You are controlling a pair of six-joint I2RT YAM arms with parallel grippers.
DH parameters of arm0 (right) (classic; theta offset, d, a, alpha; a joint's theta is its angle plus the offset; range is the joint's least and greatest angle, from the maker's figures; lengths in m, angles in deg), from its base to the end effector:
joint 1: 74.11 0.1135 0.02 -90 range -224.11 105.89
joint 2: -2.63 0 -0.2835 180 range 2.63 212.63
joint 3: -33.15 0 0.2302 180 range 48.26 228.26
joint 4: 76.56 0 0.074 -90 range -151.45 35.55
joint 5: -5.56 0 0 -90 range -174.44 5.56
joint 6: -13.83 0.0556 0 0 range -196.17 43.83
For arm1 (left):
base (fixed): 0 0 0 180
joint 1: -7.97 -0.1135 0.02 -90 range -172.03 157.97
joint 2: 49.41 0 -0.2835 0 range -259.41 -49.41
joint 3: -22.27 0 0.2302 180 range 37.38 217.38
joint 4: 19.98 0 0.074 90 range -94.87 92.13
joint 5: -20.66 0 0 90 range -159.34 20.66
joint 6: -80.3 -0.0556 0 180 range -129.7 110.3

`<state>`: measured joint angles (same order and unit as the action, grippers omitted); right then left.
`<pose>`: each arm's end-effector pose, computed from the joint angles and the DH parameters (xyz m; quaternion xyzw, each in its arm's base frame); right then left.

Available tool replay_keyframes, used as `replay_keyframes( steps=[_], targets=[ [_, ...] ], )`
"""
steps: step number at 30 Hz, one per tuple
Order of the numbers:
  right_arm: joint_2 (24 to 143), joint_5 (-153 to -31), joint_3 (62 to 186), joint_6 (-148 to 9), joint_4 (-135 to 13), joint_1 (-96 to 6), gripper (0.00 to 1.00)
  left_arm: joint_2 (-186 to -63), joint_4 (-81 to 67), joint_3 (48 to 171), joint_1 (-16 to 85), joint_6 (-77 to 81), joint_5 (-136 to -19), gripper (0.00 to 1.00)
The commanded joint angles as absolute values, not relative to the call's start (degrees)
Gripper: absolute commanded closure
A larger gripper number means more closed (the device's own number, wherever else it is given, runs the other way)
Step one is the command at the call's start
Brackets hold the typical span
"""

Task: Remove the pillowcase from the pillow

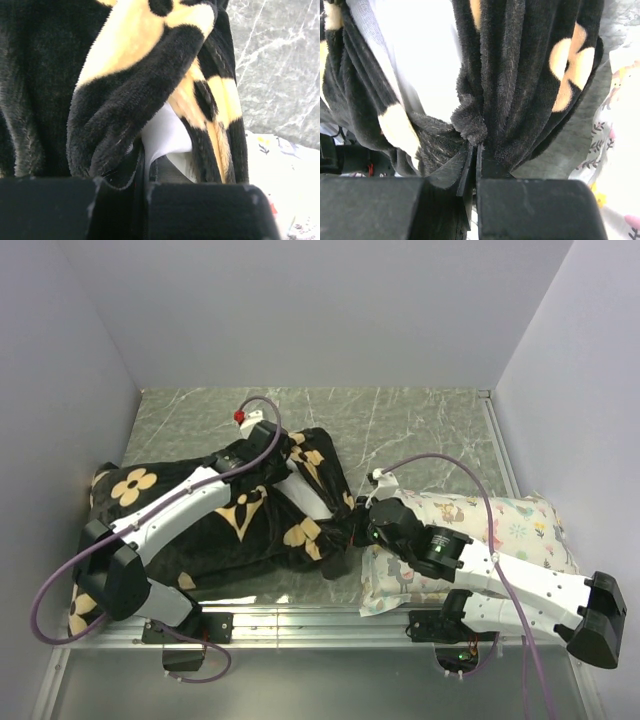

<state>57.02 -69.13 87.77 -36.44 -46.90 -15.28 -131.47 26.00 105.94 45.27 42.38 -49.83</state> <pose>0.1142 0.1603 0.2822 -0.0757 0.8551 0.3038 0.4132 0.2509 -0.1678 0.3124 -0.1820 0.8924 -0.1577 0.3815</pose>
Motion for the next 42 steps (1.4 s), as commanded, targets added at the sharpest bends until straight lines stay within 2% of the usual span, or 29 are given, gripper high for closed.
replay_keyframes(
  steps=[1, 11, 25, 30, 36, 41, 42],
  targets=[
    [56.6, -72.2, 84.6, -35.7, -40.3, -14.4, 1.0, -130.2, 18.5, 109.9, 37.2, 42.3, -44.1, 1.0],
    [60.6, -72.7, 80.4, -32.7, -46.3, -10.6, 1.0, -135.7, 25.0, 123.0, 31.4, 38.5, -46.0, 1.0],
    [71.6, -72.3, 77.5, -29.9, -54.4, -8.2, 1.0, -145.0, 30.4, 134.9, 23.5, 35.0, -57.9, 1.0],
    [80.7, -72.8, 82.0, -30.8, -57.7, -8.4, 1.0, -137.4, 24.4, 125.0, 25.3, 34.7, -66.7, 1.0],
    [86.5, -75.0, 88.2, -32.4, -61.0, -10.5, 1.0, -122.9, 19.2, 104.8, 33.4, 34.7, -70.7, 1.0],
    [85.4, -72.0, 92.4, -34.9, -57.1, -11.3, 0.8, -111.5, 16.9, 90.1, 38.2, 36.0, -70.2, 1.0],
    [84.6, -72.4, 92.0, -35.2, -57.0, -12.0, 0.73, -110.1, 17.0, 88.7, 38.6, 36.0, -69.8, 1.0]
  ],
)
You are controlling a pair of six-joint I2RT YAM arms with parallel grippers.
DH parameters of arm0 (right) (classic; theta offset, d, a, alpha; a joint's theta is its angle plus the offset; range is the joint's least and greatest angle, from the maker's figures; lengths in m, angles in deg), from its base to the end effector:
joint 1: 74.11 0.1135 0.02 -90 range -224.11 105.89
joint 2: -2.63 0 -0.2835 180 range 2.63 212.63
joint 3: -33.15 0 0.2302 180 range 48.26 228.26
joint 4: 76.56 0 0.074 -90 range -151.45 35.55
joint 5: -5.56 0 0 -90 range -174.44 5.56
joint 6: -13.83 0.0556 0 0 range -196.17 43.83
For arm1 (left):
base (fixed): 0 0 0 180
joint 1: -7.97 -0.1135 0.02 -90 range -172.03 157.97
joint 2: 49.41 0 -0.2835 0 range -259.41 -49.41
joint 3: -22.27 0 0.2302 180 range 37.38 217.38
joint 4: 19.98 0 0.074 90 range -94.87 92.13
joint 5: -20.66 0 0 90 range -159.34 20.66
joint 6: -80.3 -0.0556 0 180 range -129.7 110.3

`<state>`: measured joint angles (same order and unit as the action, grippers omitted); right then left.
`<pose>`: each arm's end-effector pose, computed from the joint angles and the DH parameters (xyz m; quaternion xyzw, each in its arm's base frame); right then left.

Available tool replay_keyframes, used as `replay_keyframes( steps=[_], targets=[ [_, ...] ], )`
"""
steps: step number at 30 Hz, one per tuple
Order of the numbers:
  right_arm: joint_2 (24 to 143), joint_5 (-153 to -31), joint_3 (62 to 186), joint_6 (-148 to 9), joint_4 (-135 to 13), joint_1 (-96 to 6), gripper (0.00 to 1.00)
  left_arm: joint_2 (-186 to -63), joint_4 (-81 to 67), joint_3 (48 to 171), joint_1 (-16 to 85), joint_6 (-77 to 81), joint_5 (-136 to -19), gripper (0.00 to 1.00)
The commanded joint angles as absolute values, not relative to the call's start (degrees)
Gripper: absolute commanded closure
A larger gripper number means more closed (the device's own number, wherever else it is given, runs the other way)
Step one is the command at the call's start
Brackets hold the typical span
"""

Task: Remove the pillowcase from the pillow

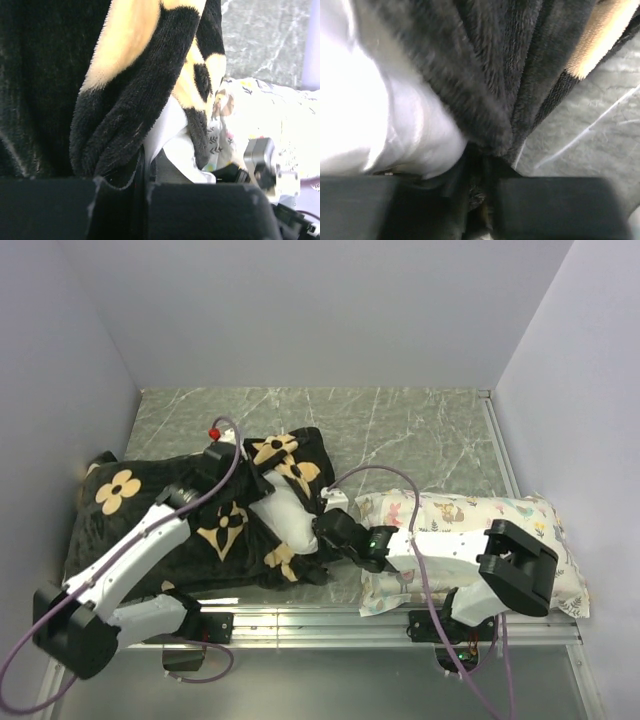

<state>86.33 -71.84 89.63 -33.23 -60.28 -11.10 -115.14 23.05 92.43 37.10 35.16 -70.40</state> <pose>0.1409 0.2499 0.2017 -0.1165 0.9068 0.2525 0.3168 0.2041 -0.1149 0.3089 -0.1193 0.8931 -0.2676 0.3413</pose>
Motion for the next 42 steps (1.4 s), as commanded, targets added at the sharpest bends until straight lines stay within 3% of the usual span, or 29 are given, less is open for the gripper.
replay_keyframes(
  steps=[1, 6, 13, 18, 24, 31, 32, 35, 42],
  targets=[
    [82.6, -72.8, 90.9, -35.4, -56.9, -13.0, 0.68, -109.0, 17.2, 86.6, 38.5, 35.8, -69.5, 1.0],
    [73.0, -72.2, 88.3, -36.7, -53.6, -14.7, 0.42, -105.0, 16.9, 82.8, 39.1, 35.5, -70.9, 1.0],
    [63.1, -71.3, 92.6, -41.1, -47.7, -14.6, 0.25, -103.7, 16.7, 81.2, 41.2, 35.6, -70.3, 1.0],
    [69.2, -71.0, 100.9, -45.8, -48.3, -14.4, 0.2, -103.5, 17.4, 82.4, 43.9, 35.7, -69.5, 0.99],
    [85.7, -63.4, 113.7, -49.4, -44.7, -15.2, 0.17, -103.8, 19.3, 83.5, 47.5, 37.1, -66.8, 0.99],
    [88.1, -63.7, 114.4, -49.9, -43.1, -19.6, 0.44, -100.4, 23.6, 85.9, 50.2, 37.2, -64.2, 1.0],
    [88.1, -62.9, 114.4, -49.2, -42.4, -20.3, 0.66, -100.2, 24.0, 86.2, 50.6, 37.1, -64.3, 1.0],
    [88.1, -62.7, 114.8, -48.3, -40.5, -25.3, 0.87, -98.9, 25.1, 86.4, 52.0, 37.1, -64.7, 1.0],
    [93.8, -68.4, 121.0, -49.1, -40.4, -36.6, 0.92, -95.8, 24.8, 84.1, 56.7, 34.5, -69.2, 0.99]
  ],
)
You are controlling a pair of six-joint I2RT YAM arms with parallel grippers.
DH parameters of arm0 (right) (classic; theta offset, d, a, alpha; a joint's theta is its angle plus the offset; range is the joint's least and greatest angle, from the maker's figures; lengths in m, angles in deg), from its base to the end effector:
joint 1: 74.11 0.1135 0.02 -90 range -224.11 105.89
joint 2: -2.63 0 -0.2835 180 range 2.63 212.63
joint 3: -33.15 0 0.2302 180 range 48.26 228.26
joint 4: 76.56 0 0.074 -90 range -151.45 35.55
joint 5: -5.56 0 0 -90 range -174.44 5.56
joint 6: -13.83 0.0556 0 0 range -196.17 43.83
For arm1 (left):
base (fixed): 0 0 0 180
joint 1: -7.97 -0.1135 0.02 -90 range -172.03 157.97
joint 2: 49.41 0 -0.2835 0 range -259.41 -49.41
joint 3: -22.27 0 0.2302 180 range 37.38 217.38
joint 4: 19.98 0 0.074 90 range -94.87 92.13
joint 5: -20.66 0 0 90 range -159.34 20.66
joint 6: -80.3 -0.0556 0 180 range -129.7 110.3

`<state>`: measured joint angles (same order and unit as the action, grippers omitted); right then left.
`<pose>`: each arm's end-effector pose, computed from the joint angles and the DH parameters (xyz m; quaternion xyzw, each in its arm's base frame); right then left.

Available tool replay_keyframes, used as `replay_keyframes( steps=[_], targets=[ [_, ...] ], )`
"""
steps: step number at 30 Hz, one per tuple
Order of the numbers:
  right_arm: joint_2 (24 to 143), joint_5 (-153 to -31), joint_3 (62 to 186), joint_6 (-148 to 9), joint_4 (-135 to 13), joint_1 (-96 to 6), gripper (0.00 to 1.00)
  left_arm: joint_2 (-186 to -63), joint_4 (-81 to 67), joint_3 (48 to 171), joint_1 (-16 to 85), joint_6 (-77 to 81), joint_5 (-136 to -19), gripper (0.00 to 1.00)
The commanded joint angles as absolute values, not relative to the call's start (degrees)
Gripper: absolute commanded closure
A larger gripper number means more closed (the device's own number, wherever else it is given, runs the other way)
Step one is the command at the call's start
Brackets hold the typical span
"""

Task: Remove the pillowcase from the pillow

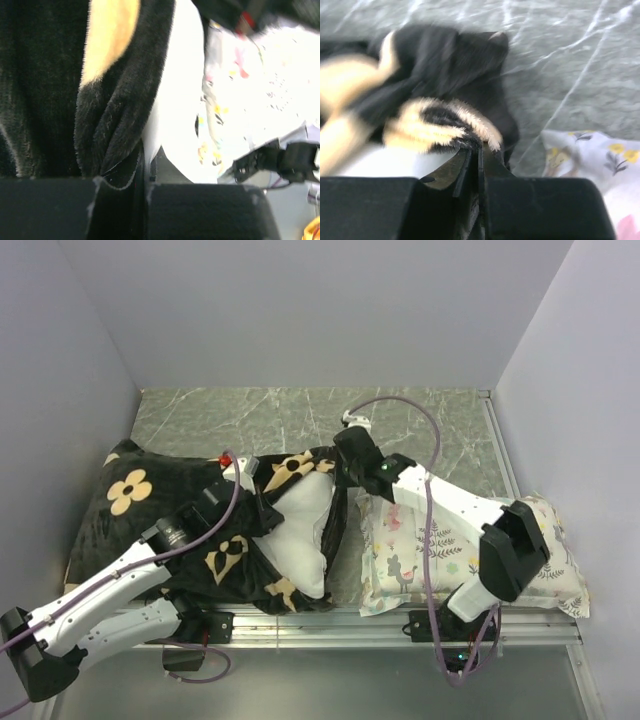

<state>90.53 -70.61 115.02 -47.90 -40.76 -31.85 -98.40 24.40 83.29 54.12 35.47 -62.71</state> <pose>0.2561 0.2147 0.2873 -0.0616 0.9055 0.1442 0.3942 0.1212 -0.1169 0.3063 -0.0204 0.8748 -0.3088 0.3726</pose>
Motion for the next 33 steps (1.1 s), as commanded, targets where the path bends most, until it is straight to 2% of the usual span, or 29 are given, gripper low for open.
replay_keyframes(
  steps=[1, 5, 11, 21, 24, 30, 33],
  targets=[
    [94.9, -69.2, 122.2, -49.2, -40.2, -37.4, 0.92, -95.2, 25.2, 84.0, 57.4, 34.3, -69.7, 0.99],
    [99.7, -74.0, 126.8, -49.2, -40.4, -42.4, 0.93, -92.4, 27.5, 83.9, 59.8, 34.1, -69.5, 1.0],
    [106.7, -88.5, 132.6, -48.0, -42.2, -49.3, 0.93, -87.2, 29.5, 83.5, 60.4, 33.4, -72.0, 0.99],
    [114.3, -101.8, 137.6, -46.1, -45.8, -51.0, 0.95, -82.9, 28.2, 84.5, 60.5, 31.7, -77.4, 0.99],
    [114.0, -109.0, 135.6, -44.4, -53.0, -50.4, 0.96, -83.1, 24.0, 83.7, 60.5, 31.4, -82.3, 1.0],
    [112.0, -114.8, 131.5, -44.0, -60.7, -44.8, 0.89, -89.9, 19.9, 82.9, 60.6, 30.1, -82.9, 0.99],
    [110.8, -115.8, 129.4, -42.9, -62.9, -44.6, 0.71, -91.5, 17.5, 82.5, 60.6, 30.2, -81.4, 0.99]
  ],
)
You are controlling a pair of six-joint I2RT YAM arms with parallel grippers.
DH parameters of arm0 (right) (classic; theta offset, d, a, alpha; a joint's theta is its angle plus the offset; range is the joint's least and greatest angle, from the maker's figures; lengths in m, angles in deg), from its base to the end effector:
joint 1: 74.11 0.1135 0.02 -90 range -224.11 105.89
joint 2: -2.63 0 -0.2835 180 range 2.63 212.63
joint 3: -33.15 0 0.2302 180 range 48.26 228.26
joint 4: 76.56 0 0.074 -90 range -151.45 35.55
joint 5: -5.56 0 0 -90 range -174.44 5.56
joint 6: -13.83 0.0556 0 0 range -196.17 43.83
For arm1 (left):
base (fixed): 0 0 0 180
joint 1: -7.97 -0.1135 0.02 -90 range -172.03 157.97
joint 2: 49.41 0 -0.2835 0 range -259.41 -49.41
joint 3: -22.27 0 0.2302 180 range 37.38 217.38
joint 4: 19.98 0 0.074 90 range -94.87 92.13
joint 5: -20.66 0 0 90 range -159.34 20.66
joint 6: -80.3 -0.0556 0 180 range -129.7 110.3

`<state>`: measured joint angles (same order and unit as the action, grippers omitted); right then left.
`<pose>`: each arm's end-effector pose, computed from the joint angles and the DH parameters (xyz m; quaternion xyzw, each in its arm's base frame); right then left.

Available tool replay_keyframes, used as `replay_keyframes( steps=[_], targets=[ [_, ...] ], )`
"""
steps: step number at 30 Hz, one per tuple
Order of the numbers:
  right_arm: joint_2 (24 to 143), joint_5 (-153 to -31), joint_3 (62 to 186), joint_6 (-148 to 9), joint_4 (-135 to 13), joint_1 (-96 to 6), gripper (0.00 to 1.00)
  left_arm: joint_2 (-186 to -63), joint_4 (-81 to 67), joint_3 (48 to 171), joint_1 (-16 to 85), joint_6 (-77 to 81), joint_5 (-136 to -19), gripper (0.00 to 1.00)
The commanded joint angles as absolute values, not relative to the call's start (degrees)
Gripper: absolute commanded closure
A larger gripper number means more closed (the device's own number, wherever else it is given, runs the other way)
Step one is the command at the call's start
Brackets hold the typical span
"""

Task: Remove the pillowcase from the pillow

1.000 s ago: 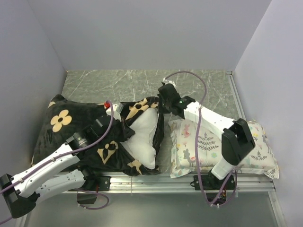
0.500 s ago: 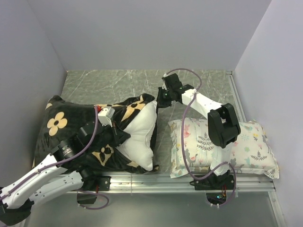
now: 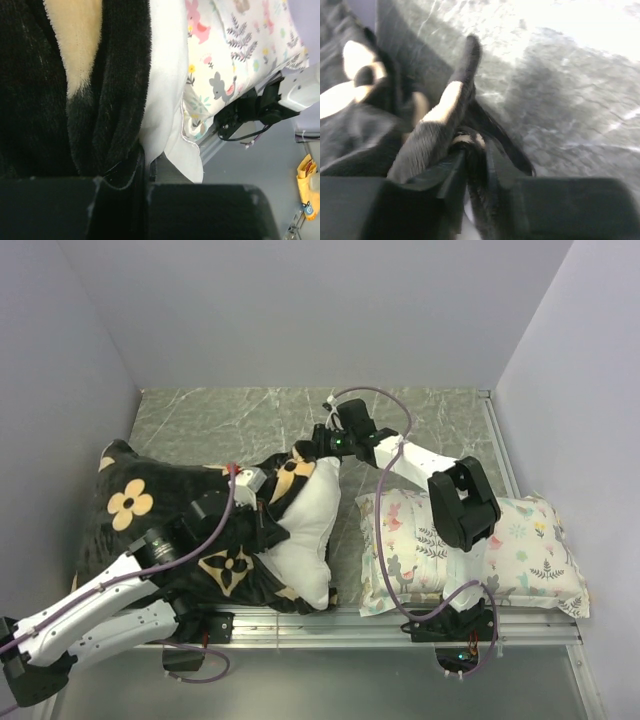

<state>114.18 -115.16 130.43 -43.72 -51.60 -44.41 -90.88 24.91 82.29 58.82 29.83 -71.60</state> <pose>0.3695 0.2435 0.2434 -0.0926 0.8737 0.4183 0.2305 0.0879 -0.1114 0.3170 0.0941 0.8443 -0.3859 0.3597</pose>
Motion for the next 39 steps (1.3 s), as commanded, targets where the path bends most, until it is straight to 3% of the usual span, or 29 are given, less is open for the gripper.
replay_keyframes(
  steps=[1, 7, 10, 16, 23, 27, 34, 39],
  targets=[
    [110.5, -117.2, 129.0, -42.6, -64.2, -45.2, 0.58, -92.4, 17.1, 82.4, 60.7, 30.4, -80.9, 0.99],
    [109.1, -113.7, 133.1, -45.2, -56.2, -46.9, 0.35, -96.9, 16.9, 83.3, 60.7, 31.8, -73.1, 0.99],
    [108.8, -107.3, 136.7, -46.5, -48.9, -46.9, 0.29, -98.4, 17.4, 83.9, 60.7, 33.1, -69.5, 0.9],
    [107.3, -94.9, 139.8, -46.1, -40.3, -48.2, 0.24, -98.0, 17.4, 84.2, 60.7, 35.2, -63.7, 0.62],
    [98.5, -95.9, 134.1, -45.7, -41.1, -50.5, 0.23, -99.2, 17.5, 85.6, 60.7, 34.8, -61.8, 0.46],
    [89.7, -96.4, 125.5, -45.2, -44.9, -50.3, 0.22, -100.8, 17.3, 87.7, 60.7, 34.8, -59.7, 0.39],
    [72.5, -97.6, 101.7, -43.6, -53.9, -45.6, 0.16, -103.7, 13.4, 92.7, 60.7, 34.3, -59.7, 0.37],
    [66.7, -99.5, 93.7, -42.4, -58.3, -43.2, 0.12, -105.5, 12.1, 96.2, 60.7, 34.0, -60.8, 0.37]
  ],
)
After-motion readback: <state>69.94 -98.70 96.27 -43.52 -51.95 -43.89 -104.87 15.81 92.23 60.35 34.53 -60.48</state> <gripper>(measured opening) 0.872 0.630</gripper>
